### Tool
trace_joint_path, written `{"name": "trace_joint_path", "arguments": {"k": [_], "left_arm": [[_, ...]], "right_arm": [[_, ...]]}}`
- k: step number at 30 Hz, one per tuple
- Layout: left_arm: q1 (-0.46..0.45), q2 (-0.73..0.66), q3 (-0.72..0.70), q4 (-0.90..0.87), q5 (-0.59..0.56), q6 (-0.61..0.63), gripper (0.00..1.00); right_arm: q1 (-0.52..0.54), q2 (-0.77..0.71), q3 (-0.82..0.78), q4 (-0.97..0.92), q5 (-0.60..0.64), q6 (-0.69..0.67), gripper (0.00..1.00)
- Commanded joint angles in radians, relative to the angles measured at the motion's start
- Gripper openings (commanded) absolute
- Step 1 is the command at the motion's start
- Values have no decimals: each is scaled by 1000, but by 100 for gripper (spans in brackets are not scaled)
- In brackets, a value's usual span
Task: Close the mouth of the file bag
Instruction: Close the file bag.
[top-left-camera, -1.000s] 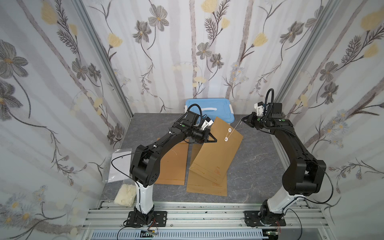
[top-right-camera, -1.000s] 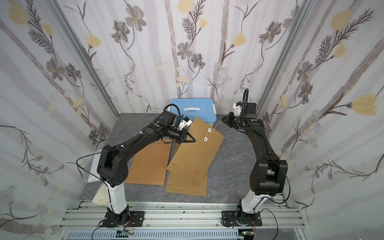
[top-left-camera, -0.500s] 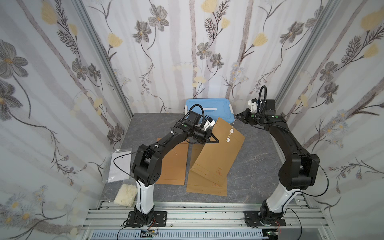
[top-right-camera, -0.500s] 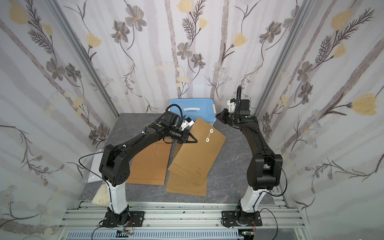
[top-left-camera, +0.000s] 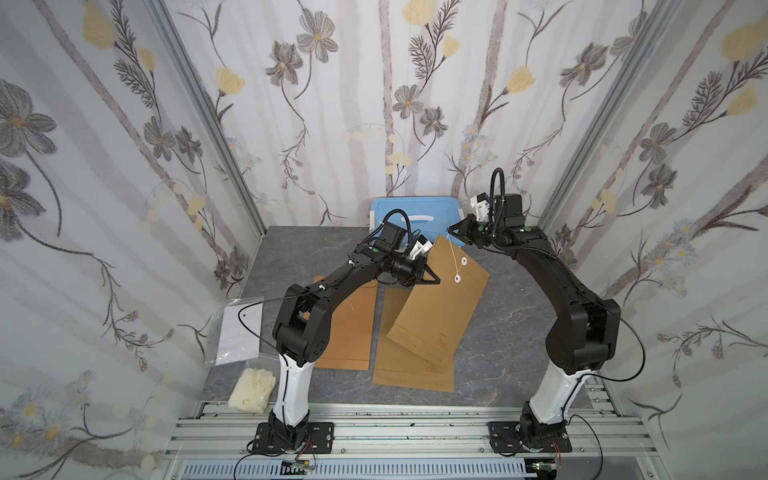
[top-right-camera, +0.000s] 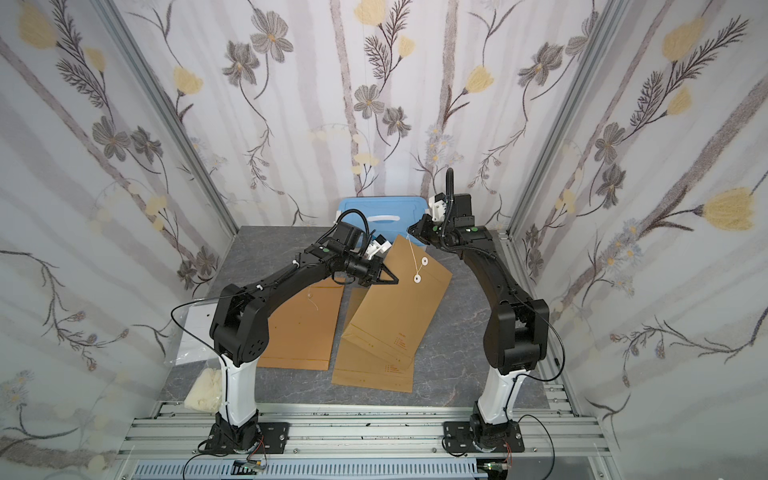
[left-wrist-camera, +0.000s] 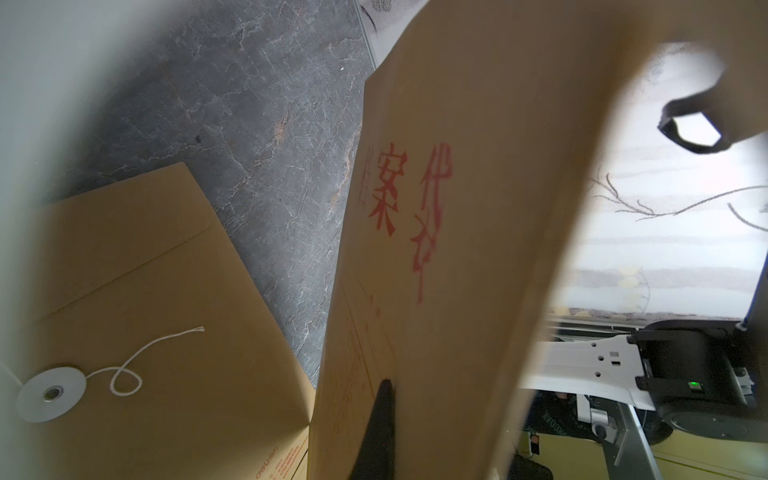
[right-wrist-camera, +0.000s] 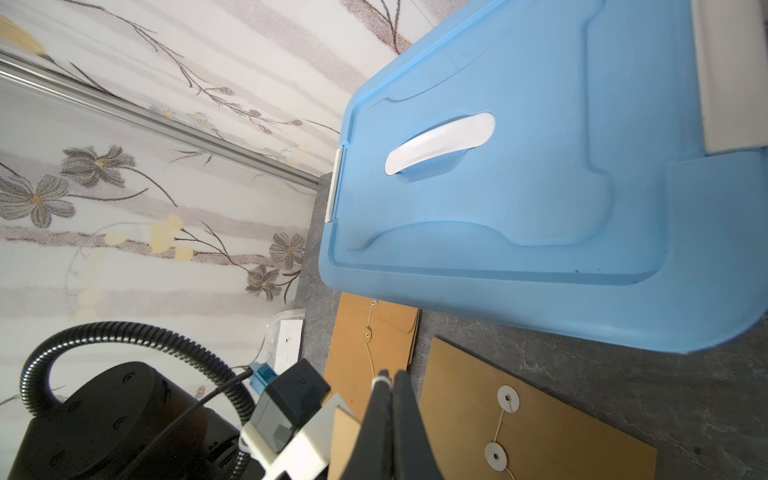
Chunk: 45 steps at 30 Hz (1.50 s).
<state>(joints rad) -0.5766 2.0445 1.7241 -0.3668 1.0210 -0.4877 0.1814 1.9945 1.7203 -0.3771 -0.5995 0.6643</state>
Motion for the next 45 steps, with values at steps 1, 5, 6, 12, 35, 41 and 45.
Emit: {"name": "trace_joint_path", "arguments": {"k": [1, 5, 6, 12, 35, 41, 45], "left_arm": [[-3, 9, -7, 76, 21, -78, 0], [-3, 23, -27, 169, 22, -158, 0], [-3, 25, -29, 177, 21, -165, 0], [2, 23, -71, 301, -4, -255, 0], [75, 33, -312, 1154, -51, -821, 0], [87, 29, -334, 1235, -77, -878, 0], [95, 48, -350, 1360, -105, -964, 0]], "right_arm": [[23, 10, 20, 86, 31, 20, 0], [57, 22, 36, 82, 38, 16, 0], [63, 23, 37, 84, 40, 18, 0], [101, 25, 79, 50, 52, 4, 0], [173, -86, -97, 75, 65, -1, 0], [178, -139, -169, 94, 64, 0, 0], [178, -186, -228, 94, 85, 2, 0]]}}
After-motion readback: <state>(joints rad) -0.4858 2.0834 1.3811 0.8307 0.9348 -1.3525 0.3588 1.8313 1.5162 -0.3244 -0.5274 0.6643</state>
